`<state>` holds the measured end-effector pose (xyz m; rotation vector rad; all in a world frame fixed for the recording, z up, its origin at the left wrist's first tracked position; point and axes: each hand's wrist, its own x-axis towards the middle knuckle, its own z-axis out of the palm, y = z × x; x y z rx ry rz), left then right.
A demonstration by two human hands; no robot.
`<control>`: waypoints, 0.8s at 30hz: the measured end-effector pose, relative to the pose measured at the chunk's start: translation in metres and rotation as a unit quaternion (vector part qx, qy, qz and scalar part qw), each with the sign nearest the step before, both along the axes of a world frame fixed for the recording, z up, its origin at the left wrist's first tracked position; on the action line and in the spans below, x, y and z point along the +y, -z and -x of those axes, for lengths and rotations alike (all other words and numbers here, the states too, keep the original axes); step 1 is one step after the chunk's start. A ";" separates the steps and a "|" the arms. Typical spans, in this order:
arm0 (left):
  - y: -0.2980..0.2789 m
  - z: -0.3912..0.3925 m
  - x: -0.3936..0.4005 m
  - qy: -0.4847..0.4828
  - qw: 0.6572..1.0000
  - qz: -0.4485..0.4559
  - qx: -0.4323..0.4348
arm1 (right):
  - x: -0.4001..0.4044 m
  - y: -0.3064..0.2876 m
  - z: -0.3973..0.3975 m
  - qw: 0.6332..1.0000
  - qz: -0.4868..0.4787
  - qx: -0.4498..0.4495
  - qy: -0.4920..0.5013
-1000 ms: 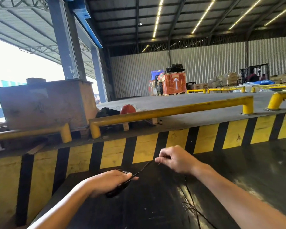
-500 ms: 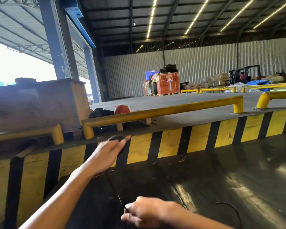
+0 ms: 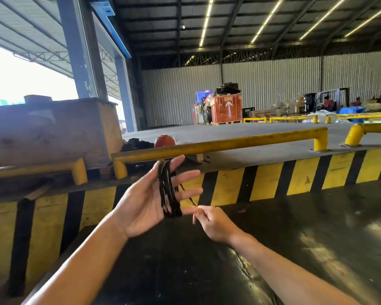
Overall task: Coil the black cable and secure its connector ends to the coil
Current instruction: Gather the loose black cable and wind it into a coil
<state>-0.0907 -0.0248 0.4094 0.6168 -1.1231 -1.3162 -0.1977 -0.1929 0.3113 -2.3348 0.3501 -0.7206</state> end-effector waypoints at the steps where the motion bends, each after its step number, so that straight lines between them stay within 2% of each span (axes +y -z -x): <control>1: -0.011 0.002 -0.003 -0.032 0.998 0.046 0.008 | 0.015 0.011 -0.003 0.999 -0.009 0.032 -0.028; 2: -0.020 0.001 -0.006 -0.093 0.993 0.071 -0.025 | 0.029 0.020 -0.007 0.995 0.002 0.073 -0.061; 3: -0.025 0.000 -0.010 -0.183 0.974 0.077 -0.109 | 0.043 0.027 -0.011 0.988 0.024 0.117 -0.098; 4: -0.026 -0.003 -0.014 -0.282 0.927 0.069 -0.237 | 0.054 0.031 -0.014 0.977 0.048 0.160 -0.132; 6: -0.015 -0.018 -0.021 -0.401 0.780 0.036 -0.479 | 0.061 0.026 -0.015 0.956 0.090 0.222 -0.168; 7: -0.005 -0.030 -0.021 -0.416 0.722 0.019 -0.553 | 0.057 0.016 -0.013 0.952 0.109 0.231 -0.169; 8: 0.006 -0.043 -0.019 -0.414 0.684 -0.007 -0.600 | 0.050 0.004 -0.009 0.951 0.125 0.233 -0.160; 10: 0.024 -0.065 -0.007 -0.387 0.637 -0.100 -0.659 | 0.029 -0.024 0.001 0.960 0.125 0.215 -0.130; 11: 0.032 -0.070 0.001 -0.355 0.635 -0.161 -0.667 | 0.018 -0.037 0.006 0.966 0.121 0.195 -0.116; 12: 0.038 -0.071 0.007 -0.307 0.660 -0.221 -0.649 | 0.007 -0.049 0.009 0.972 0.126 0.167 -0.104; 14: 0.049 -0.063 0.016 -0.195 0.762 -0.312 -0.533 | -0.009 -0.062 0.011 0.980 0.143 0.108 -0.088; 15: 0.052 -0.059 0.019 -0.150 0.808 -0.325 -0.469 | -0.014 -0.064 0.010 0.982 0.151 0.080 -0.079; 19: 0.035 -0.039 0.025 -0.018 0.946 -0.235 -0.224 | -0.021 -0.050 0.001 0.990 0.132 -0.005 -0.044; 21: 0.020 -0.029 0.023 0.015 0.981 -0.156 -0.110 | -0.013 -0.034 -0.005 0.993 0.106 -0.027 -0.041; 24: 0.006 -0.019 0.016 -0.010 0.999 -0.043 -0.030 | 0.010 -0.004 -0.012 0.998 0.018 -0.036 -0.055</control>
